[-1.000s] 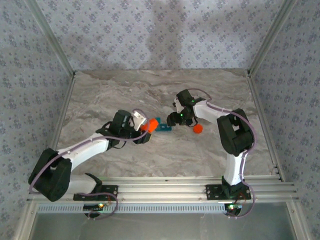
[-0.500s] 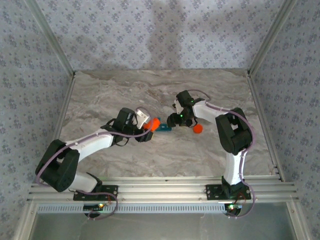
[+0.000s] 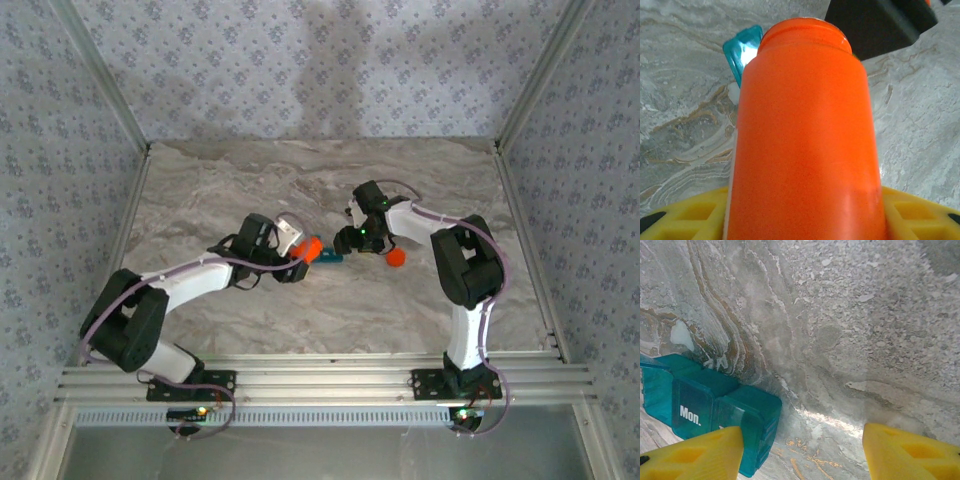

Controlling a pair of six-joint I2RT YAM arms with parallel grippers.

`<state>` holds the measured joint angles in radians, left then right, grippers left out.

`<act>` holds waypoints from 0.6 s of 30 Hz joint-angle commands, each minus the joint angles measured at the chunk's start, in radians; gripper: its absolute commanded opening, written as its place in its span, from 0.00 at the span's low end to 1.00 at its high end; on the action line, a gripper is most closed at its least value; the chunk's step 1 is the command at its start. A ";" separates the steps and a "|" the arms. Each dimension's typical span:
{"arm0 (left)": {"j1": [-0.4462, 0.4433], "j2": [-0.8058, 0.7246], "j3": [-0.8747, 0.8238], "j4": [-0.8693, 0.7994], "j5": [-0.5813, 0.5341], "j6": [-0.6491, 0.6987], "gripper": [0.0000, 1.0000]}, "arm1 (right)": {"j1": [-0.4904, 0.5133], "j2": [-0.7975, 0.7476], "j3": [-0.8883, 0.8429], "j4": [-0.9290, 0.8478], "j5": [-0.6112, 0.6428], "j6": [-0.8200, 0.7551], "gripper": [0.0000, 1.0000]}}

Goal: Sort the pills into containers

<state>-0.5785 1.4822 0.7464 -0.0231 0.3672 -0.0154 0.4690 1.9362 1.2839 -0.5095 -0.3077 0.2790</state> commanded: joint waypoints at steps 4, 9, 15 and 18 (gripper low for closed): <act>-0.004 0.031 0.039 -0.012 0.027 0.018 0.00 | -0.006 0.023 0.014 -0.035 -0.010 -0.006 0.66; -0.003 0.053 0.064 -0.047 0.021 0.021 0.00 | -0.008 0.023 0.010 -0.035 -0.012 -0.007 0.66; -0.002 0.074 0.094 -0.096 0.015 0.036 0.00 | -0.009 0.024 0.007 -0.034 -0.014 -0.006 0.66; -0.003 0.083 0.105 -0.114 0.012 0.041 0.00 | -0.010 0.027 0.005 -0.034 -0.015 -0.007 0.66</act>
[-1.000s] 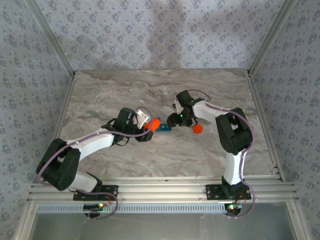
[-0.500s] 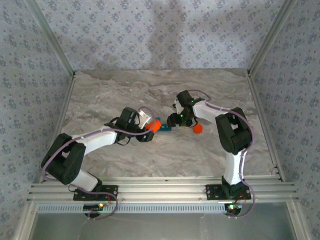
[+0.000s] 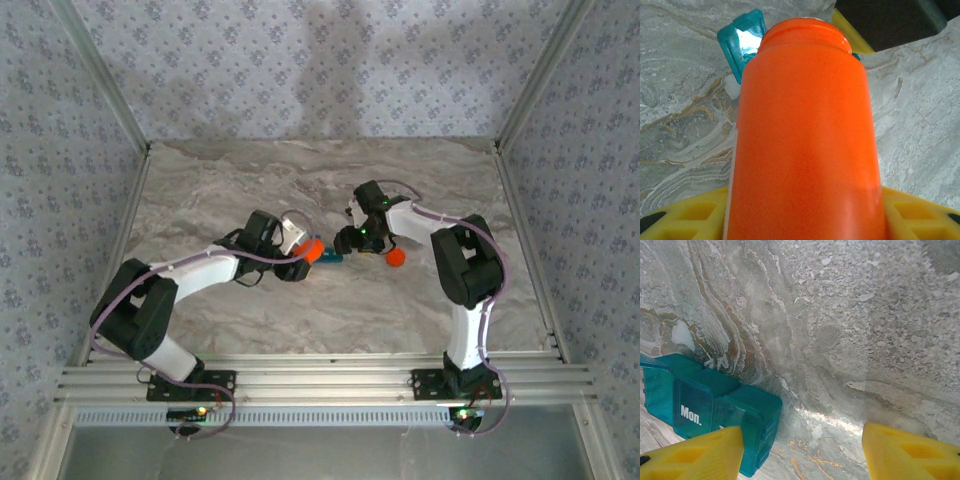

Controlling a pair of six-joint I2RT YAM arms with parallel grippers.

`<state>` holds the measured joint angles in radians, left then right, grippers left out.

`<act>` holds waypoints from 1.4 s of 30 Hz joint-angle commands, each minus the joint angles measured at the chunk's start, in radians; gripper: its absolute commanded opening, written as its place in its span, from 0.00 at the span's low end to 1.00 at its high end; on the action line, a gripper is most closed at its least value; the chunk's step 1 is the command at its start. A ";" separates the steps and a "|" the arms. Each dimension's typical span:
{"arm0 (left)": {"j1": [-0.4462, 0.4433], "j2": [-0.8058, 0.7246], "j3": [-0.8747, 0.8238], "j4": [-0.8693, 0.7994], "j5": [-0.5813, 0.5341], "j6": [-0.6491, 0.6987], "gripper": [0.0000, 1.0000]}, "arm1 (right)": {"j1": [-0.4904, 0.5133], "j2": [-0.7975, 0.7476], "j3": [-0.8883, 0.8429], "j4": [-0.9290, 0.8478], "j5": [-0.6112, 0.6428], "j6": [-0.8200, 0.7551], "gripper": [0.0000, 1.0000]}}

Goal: Sort the pills into containers

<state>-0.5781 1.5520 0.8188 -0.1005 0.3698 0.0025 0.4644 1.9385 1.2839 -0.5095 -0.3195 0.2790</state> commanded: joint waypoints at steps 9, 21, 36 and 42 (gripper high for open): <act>0.000 0.022 0.053 -0.084 0.008 0.036 0.00 | -0.007 0.026 0.003 -0.035 -0.004 -0.003 0.65; 0.016 0.043 0.093 -0.160 -0.010 0.059 0.00 | -0.008 0.030 0.004 -0.034 -0.009 -0.003 0.65; 0.021 0.078 0.143 -0.220 -0.015 0.079 0.00 | -0.011 0.028 0.000 -0.032 -0.012 -0.003 0.65; 0.021 0.102 0.180 -0.268 -0.031 0.086 0.00 | -0.013 0.030 0.000 -0.030 -0.014 -0.003 0.65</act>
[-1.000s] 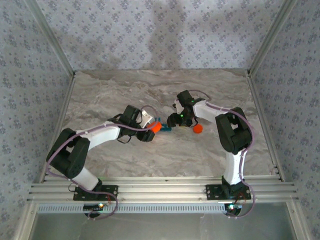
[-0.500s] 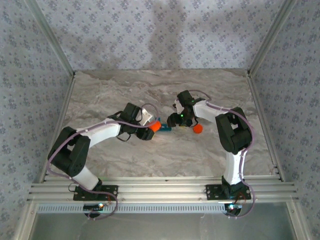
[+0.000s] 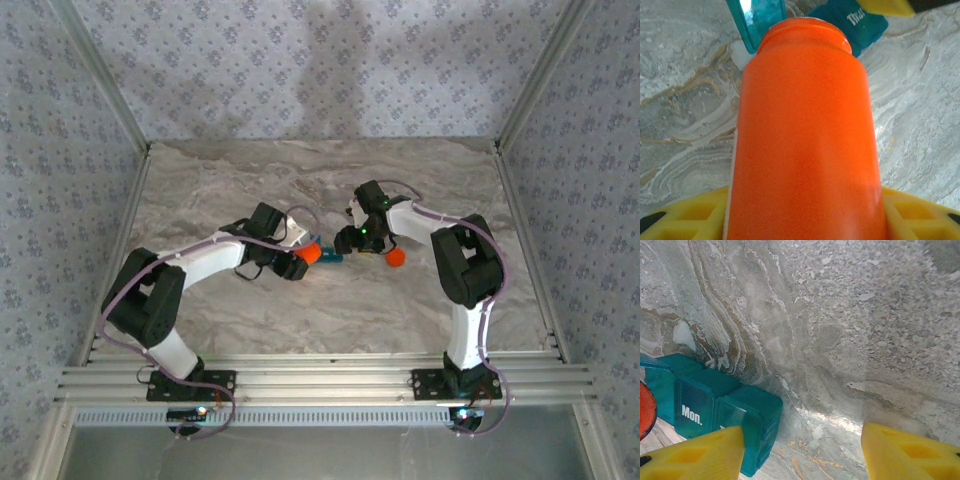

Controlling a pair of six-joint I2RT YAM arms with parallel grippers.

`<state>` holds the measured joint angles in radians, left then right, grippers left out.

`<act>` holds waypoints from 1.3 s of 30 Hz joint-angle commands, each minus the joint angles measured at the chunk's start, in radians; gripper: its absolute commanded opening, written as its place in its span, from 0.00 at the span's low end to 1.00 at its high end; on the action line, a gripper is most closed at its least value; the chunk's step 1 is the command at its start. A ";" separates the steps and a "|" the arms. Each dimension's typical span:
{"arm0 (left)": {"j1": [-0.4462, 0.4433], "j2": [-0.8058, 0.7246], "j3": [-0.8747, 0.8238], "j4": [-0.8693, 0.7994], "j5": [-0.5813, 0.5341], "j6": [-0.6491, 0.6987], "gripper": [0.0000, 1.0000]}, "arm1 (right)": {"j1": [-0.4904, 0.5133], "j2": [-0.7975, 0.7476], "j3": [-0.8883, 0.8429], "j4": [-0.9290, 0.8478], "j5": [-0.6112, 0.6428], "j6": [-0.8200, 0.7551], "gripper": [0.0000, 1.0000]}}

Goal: Sort the pills into containers

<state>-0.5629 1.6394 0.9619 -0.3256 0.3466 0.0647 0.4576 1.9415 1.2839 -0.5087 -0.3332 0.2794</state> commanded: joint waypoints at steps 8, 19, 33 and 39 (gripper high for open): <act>0.005 0.044 0.081 -0.106 -0.027 0.034 0.00 | -0.008 0.027 -0.003 -0.027 -0.003 -0.003 0.65; 0.006 0.069 0.127 -0.163 -0.035 0.046 0.00 | -0.009 0.027 -0.003 -0.023 -0.004 0.000 0.64; 0.003 0.094 0.161 -0.228 -0.056 0.063 0.00 | -0.010 0.028 -0.006 -0.013 -0.009 0.003 0.64; 0.002 0.101 0.176 -0.252 -0.062 0.074 0.00 | -0.011 0.031 -0.006 -0.012 -0.010 0.003 0.64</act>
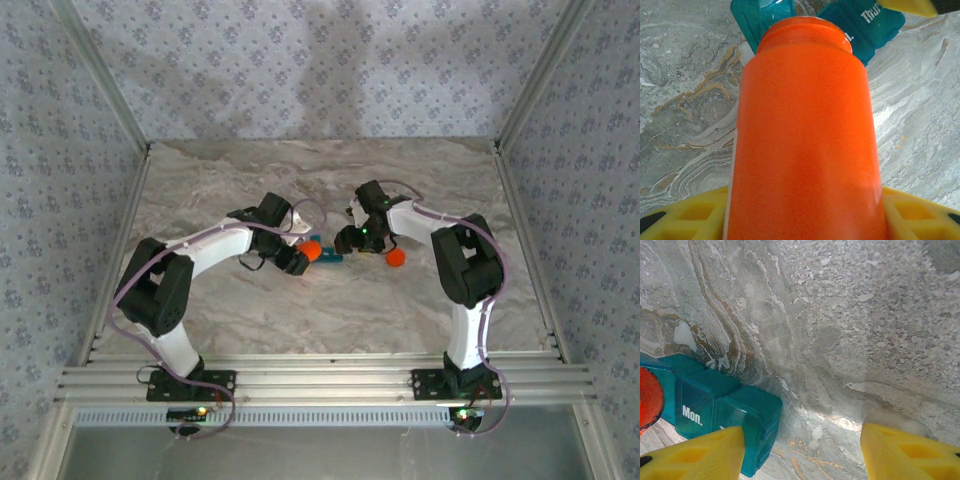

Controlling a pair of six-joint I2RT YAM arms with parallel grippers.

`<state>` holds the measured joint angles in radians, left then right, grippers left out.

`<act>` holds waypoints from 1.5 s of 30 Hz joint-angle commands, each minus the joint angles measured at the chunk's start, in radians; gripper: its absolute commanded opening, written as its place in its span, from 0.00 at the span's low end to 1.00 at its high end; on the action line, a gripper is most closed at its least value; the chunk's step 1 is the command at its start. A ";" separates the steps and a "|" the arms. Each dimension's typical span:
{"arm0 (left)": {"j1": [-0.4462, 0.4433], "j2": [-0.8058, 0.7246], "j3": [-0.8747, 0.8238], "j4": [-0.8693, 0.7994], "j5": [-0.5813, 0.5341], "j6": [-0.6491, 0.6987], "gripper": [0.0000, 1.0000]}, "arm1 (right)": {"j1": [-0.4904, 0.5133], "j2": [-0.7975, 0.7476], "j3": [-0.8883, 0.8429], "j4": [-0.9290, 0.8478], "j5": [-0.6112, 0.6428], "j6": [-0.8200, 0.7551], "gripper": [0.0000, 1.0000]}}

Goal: Sort the pills into containers

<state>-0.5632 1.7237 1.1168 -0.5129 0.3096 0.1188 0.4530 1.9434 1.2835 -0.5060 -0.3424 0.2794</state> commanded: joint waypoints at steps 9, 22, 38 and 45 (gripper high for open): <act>-0.005 0.025 0.035 -0.098 -0.043 0.040 0.00 | -0.007 0.031 -0.009 -0.012 -0.004 0.003 0.64; -0.021 0.042 0.070 -0.135 -0.069 0.065 0.00 | -0.010 0.032 -0.009 -0.015 -0.006 0.000 0.64; -0.031 0.017 0.085 -0.128 -0.072 0.059 0.00 | -0.010 0.033 -0.008 -0.017 -0.019 -0.008 0.64; -0.032 -0.015 0.080 -0.116 -0.058 0.045 0.00 | -0.010 0.032 -0.012 -0.017 -0.023 -0.011 0.64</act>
<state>-0.5903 1.7500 1.1847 -0.6022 0.2531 0.1722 0.4465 1.9469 1.2835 -0.5056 -0.3588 0.2790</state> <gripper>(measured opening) 0.536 0.639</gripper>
